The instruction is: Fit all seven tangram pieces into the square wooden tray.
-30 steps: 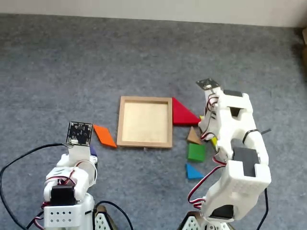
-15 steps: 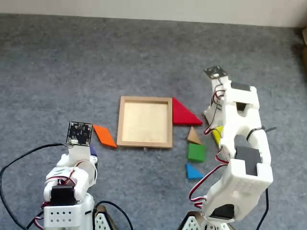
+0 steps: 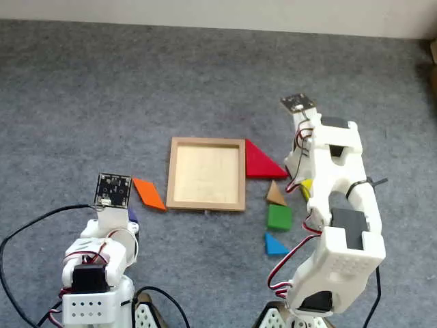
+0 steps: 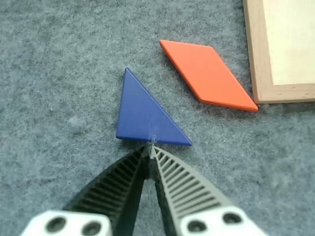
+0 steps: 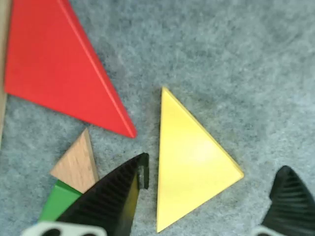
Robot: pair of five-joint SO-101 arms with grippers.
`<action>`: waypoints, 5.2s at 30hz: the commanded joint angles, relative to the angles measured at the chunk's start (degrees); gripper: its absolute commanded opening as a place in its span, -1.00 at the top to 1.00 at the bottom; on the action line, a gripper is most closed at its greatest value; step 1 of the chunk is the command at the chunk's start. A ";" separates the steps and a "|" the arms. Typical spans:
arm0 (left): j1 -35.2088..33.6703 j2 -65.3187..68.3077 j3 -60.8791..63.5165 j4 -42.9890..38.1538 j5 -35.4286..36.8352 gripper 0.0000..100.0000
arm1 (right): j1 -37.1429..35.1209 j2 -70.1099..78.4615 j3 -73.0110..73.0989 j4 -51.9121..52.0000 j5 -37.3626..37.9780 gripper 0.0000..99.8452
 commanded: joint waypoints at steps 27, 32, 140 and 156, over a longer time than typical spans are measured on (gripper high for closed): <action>-0.48 -0.04 1.19 0.18 0.53 0.95 | 1.80 5.76 -3.21 0.57 0.62 0.54; -0.48 -0.04 1.19 0.18 0.53 0.95 | 1.71 1.27 -3.03 1.19 0.35 0.58; -0.48 -0.04 1.19 0.18 0.53 0.95 | 0.75 -9.36 14.81 -8.92 -33.05 0.33; -0.48 -0.04 1.19 0.18 0.53 0.95 | 1.01 -9.80 16.84 -3.82 -33.58 0.41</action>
